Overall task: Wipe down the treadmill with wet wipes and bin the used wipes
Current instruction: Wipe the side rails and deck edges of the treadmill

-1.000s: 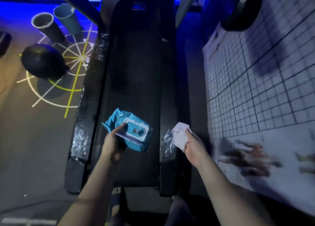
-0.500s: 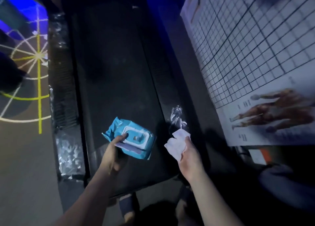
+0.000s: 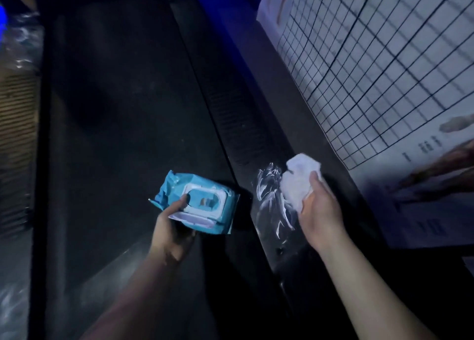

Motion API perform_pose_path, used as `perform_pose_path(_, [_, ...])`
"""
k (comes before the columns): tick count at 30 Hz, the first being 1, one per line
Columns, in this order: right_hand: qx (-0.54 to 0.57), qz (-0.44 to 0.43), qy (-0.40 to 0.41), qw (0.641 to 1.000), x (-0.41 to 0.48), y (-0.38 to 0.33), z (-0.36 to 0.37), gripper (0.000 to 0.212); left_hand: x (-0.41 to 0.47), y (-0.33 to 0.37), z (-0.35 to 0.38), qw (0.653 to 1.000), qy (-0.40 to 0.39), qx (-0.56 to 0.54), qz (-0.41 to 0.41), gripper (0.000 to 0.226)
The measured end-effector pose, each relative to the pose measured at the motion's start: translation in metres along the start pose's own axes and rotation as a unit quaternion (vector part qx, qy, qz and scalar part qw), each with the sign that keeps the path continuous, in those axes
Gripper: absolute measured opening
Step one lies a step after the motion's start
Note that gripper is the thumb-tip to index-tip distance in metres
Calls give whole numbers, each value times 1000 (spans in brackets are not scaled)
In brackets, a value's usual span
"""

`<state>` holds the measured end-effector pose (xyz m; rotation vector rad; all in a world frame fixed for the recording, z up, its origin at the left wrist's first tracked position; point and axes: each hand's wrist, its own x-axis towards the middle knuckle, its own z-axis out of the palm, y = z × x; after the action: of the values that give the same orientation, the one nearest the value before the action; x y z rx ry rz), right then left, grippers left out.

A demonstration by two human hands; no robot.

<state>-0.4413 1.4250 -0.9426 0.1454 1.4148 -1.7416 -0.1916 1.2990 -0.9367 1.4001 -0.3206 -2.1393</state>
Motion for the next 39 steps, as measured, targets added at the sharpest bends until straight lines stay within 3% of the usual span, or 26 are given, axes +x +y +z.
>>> perform_pose_path(2, [-36,-58,0,998,28,-1,-4,39,25,-8,-2,1000,-8,-15,0,40])
perform_pose_path(5, [-133,-127,-13,983,63,1,1,31,60,-11,-4,999,-21,-31,8,24])
perform_pose_path(7, [-237,-203,-13,950,81,1,9,27,85,-10,-11,999,-36,-25,10,18])
perform_pose_path(11, [-472,-345,-39,811,125,0,17,31,125,-8,-23,995,-85,-48,23,19])
perform_pose_path(15, [-680,-366,-166,612,157,13,9,37,139,-10,-32,985,-146,-52,71,19])
perform_pose_path(17, [-716,-361,-205,561,161,13,5,40,141,-12,-34,983,-160,-46,84,16])
perform_pose_path(22, [-754,-334,-228,518,154,4,3,42,146,-13,-38,980,-170,-46,90,22])
perform_pose_path(27, [-743,-337,-213,537,144,13,-7,42,140,-22,-40,974,-190,-84,92,32])
perform_pose_path(33, [-768,-321,-207,513,128,19,-38,44,135,-27,-38,970,-199,-84,111,31])
perform_pose_path(39, [-775,-319,-189,512,138,27,-13,47,135,-34,-42,969,-205,-65,118,27])
